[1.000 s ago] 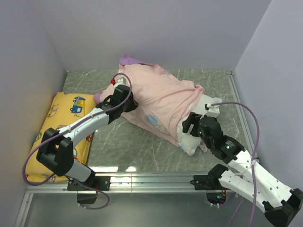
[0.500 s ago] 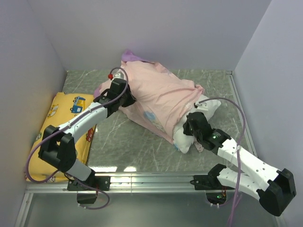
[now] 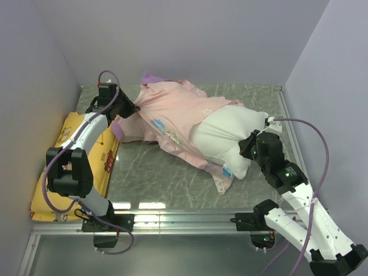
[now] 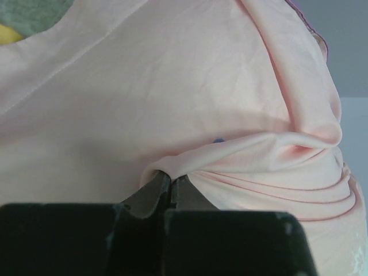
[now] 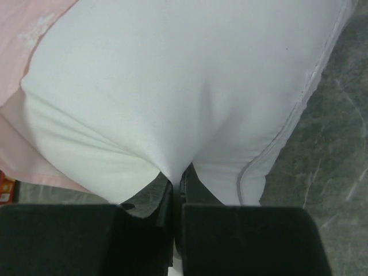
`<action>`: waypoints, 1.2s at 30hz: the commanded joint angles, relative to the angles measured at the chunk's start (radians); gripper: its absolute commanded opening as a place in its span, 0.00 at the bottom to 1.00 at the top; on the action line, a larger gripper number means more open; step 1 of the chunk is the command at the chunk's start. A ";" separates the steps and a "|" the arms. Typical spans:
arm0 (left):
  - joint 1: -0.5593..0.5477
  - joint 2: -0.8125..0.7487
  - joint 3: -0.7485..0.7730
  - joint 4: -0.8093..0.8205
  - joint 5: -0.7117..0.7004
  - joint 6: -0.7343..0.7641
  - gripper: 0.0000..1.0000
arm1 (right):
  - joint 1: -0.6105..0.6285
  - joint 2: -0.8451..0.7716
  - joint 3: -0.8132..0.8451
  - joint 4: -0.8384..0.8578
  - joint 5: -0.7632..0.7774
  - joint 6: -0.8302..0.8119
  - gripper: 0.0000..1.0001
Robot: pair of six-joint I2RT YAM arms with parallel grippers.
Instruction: Remove the pillowcase from the pillow
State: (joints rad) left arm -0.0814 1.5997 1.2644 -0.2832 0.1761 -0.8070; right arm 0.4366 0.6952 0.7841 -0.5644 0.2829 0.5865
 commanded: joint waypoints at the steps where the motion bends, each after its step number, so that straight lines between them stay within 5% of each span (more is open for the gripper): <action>1: 0.124 0.005 0.049 0.070 -0.188 0.028 0.01 | -0.076 -0.053 0.118 -0.143 0.211 -0.036 0.00; 8: 0.050 -0.067 -0.117 0.162 -0.142 0.000 0.00 | -0.073 -0.037 0.113 -0.103 0.049 -0.045 0.02; 14: -0.034 -0.150 -0.263 0.214 -0.135 -0.050 0.01 | -0.059 -0.071 0.136 -0.077 -0.027 -0.059 0.61; 18: -0.058 -0.227 -0.377 0.257 -0.133 -0.099 0.00 | -0.053 -0.056 0.159 -0.040 -0.033 -0.065 0.74; 26: -0.090 -0.306 -0.482 0.271 -0.148 -0.124 0.01 | -0.104 0.326 0.213 0.095 0.027 -0.070 0.90; 31: -0.104 -0.320 -0.504 0.257 -0.155 -0.109 0.00 | -0.151 0.539 0.153 0.214 -0.034 -0.030 0.89; 33: -0.106 -0.339 -0.514 0.248 -0.152 -0.098 0.00 | -0.194 0.584 0.120 0.300 -0.079 -0.008 0.78; 34: -0.106 -0.345 -0.508 0.239 -0.164 -0.080 0.01 | -0.203 0.592 0.075 0.334 -0.129 0.001 0.45; 36: -0.106 -0.365 -0.469 0.188 -0.173 -0.055 0.01 | -0.203 0.587 0.032 0.414 -0.134 0.012 0.11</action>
State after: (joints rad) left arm -0.1921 1.2739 0.7696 -0.0200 0.0616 -0.9192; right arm 0.2470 1.2743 0.8810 -0.2562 0.1959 0.5697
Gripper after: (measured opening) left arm 0.012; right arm 0.203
